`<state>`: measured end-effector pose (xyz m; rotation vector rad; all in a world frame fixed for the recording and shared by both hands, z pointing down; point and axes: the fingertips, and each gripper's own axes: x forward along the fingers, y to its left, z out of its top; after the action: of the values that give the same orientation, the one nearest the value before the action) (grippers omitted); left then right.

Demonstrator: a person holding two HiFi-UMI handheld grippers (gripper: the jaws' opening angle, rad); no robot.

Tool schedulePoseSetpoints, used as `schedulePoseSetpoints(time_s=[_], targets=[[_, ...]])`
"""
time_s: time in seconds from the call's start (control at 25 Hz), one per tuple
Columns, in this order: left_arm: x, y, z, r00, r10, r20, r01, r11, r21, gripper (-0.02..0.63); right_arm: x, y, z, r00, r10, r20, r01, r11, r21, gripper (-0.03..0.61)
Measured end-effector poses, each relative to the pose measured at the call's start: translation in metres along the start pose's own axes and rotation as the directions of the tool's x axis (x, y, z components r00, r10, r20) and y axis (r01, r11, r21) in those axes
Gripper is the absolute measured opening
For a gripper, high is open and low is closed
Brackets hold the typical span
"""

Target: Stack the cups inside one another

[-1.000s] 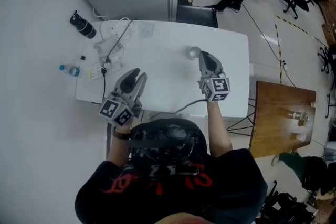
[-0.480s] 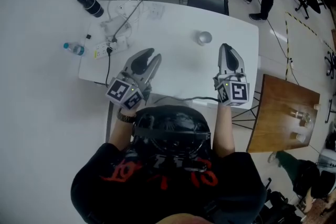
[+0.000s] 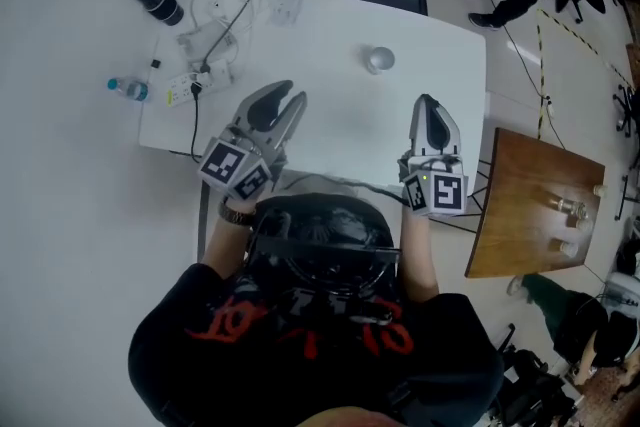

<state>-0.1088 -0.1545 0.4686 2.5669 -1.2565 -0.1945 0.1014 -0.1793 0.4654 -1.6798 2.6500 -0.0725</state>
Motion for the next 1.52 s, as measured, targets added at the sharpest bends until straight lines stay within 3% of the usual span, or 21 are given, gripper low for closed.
schedulePoseSetpoints(time_s=[0.6,1.52], targets=[[0.011,0.000,0.007,0.999,-0.034,0.021,0.034,0.999,0.009,0.123,0.010,0.023,0.005,1.000,0.016,-0.004,-0.016,1.000,-0.019,0.003],[-0.015,0.007,0.003,1.000,0.021,0.013,-0.021,1.000,0.011,0.123,0.021,0.052,-0.011,0.994,0.083,-0.066,-0.084,0.996,-0.012,0.003]])
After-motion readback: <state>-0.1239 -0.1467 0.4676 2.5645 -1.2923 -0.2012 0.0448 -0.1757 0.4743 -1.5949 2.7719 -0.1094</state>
